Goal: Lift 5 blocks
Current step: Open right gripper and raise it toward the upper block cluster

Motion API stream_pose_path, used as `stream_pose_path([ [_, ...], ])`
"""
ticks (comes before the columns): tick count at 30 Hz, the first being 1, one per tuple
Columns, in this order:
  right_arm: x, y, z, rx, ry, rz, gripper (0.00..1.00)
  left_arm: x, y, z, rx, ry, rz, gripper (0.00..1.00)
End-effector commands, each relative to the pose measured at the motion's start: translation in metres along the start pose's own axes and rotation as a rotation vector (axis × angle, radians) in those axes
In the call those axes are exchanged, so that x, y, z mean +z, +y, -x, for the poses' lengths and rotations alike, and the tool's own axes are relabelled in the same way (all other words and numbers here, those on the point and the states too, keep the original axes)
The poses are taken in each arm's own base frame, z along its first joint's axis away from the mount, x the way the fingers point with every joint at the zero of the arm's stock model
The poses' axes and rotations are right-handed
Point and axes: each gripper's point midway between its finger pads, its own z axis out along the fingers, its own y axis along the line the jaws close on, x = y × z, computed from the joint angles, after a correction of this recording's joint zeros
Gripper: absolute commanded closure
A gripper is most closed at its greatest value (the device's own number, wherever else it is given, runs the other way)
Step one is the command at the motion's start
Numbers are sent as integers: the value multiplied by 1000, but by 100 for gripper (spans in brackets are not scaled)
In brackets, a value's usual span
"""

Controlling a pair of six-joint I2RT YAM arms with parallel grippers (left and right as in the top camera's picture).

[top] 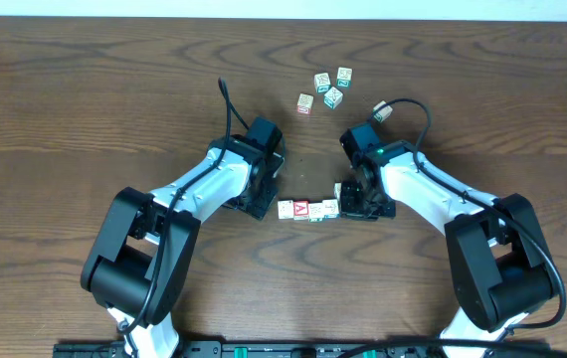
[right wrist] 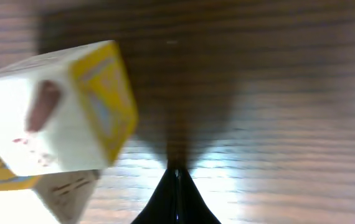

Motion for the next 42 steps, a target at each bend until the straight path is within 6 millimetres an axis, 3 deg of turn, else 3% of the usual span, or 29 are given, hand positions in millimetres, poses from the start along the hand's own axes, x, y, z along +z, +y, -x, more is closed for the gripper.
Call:
stream_pose_path([
  [1,41,-63,-19,77,67,-256,99,18,8,-13,-18,58,36,49],
  [7,42,-75,13,66,9,-179,99,18,8,-8,-34,34,37,49],
  [12,34,-56,45,-62,-47,-21,99,18,11,1,-95,-2,37,49],
  [16,21,-46,67,-147,-104,-3,99,18,12,4,-132,-17,38,49],
  [27,-10,3,104,-308,-244,78,99,18,12,5,-166,-20,37,49],
  [36,-24,46,104,-413,-282,150,99,18,22,6,-209,-29,43,50],
  [40,-25,60,95,-452,-272,152,99,17,47,3,-301,-28,55,58],
  [42,-27,65,92,-466,-269,153,99,16,60,0,-339,-26,57,70],
])
